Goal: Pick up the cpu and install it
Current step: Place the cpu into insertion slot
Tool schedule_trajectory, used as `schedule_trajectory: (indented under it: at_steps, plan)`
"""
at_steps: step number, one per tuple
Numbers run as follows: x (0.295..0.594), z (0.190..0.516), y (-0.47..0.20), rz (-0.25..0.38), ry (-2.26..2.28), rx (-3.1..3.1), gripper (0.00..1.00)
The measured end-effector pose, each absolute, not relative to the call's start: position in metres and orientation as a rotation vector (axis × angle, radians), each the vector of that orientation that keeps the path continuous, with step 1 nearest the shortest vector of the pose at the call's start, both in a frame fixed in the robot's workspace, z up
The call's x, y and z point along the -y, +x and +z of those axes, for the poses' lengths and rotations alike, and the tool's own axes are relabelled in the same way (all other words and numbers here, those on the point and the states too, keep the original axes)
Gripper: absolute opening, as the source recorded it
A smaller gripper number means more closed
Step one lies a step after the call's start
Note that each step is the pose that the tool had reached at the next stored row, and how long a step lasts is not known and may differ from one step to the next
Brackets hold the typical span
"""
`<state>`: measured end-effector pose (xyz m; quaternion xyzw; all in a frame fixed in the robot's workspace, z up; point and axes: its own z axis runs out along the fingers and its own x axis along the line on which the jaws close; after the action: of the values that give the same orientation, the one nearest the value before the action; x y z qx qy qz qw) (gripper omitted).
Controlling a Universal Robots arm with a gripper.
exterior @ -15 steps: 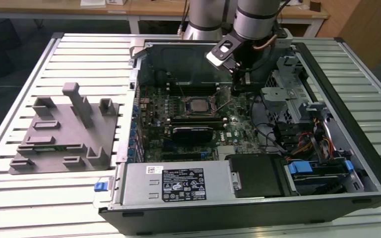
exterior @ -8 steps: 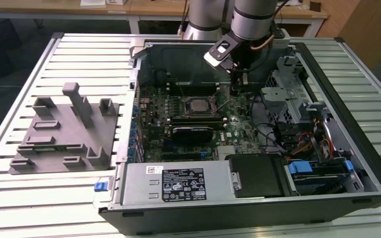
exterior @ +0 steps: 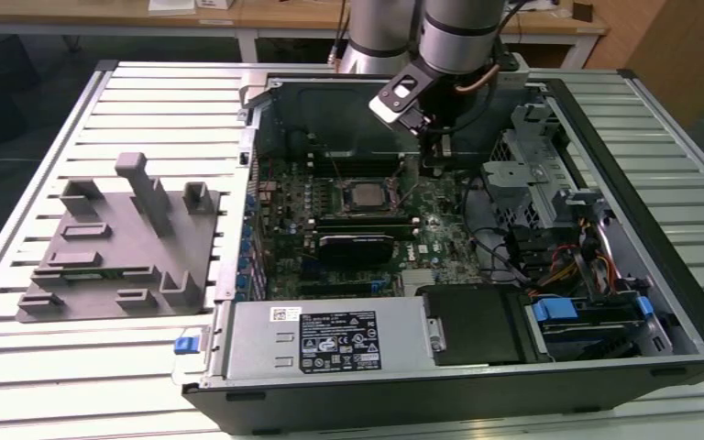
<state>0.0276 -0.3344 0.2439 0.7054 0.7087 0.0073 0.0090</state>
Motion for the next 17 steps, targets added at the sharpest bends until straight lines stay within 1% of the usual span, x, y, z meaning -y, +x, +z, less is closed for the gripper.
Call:
schedule_trajectory:
  at_steps: [17]
  plan:
    - [0.334,0.243,0.012,0.023,2.203,-2.214,0.11]
